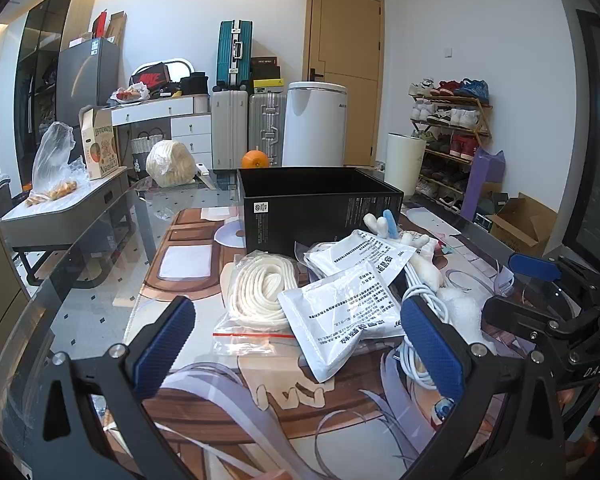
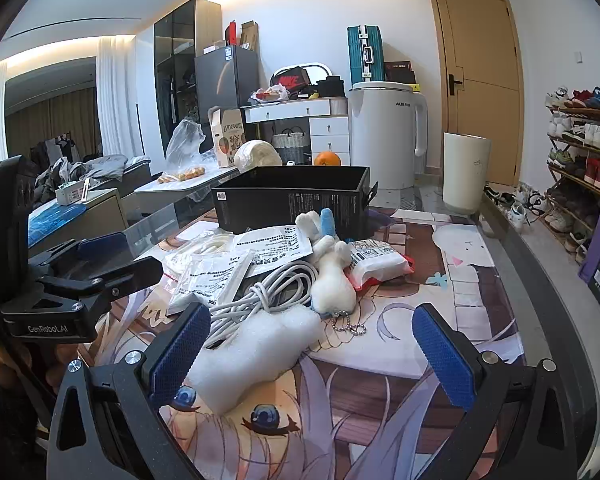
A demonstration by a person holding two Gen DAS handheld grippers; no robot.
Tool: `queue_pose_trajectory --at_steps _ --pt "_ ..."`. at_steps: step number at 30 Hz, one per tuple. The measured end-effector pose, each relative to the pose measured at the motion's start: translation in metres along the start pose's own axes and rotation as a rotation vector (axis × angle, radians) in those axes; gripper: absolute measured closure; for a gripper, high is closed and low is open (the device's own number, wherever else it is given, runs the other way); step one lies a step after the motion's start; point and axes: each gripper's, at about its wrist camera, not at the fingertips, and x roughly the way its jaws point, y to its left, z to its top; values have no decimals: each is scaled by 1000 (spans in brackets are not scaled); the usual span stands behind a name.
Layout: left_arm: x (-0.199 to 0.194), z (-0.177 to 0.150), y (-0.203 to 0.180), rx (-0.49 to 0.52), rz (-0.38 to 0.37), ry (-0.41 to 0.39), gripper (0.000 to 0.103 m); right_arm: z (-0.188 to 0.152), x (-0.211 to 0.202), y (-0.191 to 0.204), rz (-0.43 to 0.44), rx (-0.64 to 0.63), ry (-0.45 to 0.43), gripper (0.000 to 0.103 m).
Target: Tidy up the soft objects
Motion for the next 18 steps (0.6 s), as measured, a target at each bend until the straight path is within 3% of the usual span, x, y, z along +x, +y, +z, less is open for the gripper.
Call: queue_pose_trajectory --at_steps 18 --pt "-1 0 -1 4 0 -1 0 -1 0 0 3 -3 6 1"
